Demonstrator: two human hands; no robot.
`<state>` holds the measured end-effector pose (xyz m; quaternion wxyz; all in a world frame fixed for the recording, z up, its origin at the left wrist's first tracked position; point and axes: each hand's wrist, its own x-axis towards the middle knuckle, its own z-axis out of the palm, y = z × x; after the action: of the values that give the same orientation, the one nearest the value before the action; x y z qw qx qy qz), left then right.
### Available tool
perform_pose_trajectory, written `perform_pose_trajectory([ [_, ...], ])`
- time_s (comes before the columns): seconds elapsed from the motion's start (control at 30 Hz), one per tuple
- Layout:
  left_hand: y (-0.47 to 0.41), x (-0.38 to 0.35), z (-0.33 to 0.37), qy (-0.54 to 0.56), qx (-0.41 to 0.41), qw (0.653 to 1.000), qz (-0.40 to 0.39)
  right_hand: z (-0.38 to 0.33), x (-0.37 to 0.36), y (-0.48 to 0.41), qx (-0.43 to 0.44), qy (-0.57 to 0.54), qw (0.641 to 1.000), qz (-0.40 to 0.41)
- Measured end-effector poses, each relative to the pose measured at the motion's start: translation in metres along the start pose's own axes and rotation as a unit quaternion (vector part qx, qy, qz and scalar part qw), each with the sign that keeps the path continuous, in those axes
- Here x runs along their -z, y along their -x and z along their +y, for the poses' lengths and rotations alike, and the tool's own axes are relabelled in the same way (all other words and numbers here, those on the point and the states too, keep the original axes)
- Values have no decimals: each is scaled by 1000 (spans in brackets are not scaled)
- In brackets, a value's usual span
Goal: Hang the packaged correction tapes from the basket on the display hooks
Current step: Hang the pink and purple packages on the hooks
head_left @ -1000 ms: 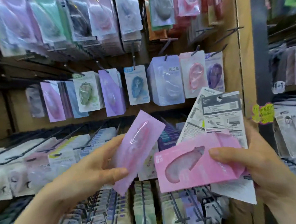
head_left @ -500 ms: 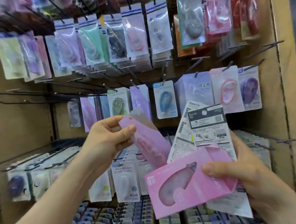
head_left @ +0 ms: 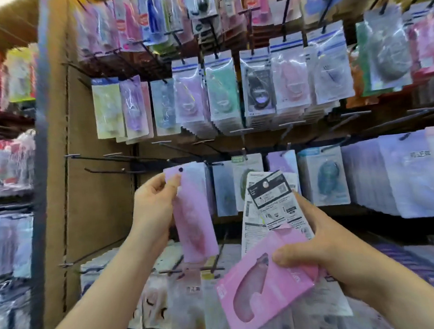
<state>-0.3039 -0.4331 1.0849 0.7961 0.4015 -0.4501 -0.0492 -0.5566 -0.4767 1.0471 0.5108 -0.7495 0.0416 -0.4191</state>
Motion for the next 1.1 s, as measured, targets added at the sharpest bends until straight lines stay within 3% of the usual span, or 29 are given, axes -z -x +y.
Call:
perform_pose_trajectory([
  [0.13, -45, 24, -3, -47, -69, 996, 15, 5, -25, -33, 3, 13, 1000, 5],
  [0.23, -61, 33, -9, -71, -101, 992, -27, 12, -37, -48, 5, 12, 1000, 17],
  [0.4, -79, 33, -17, -62, -78, 994, -47, 23, -48, -63, -4, 17, 999, 32],
  [0.67, -114, 24, -44, -47, 57, 995, -66, 34, -54, -78, -18, 1, 998, 64],
  [0.97, -164, -12, -91, -176, 48, 983, -10, 49, -60, -101, -41, -41, 993, 103],
  [1.1, -178, -17, -98, -275, -5, 962, 8, 51, -55, -109, -42, -39, 992, 111],
])
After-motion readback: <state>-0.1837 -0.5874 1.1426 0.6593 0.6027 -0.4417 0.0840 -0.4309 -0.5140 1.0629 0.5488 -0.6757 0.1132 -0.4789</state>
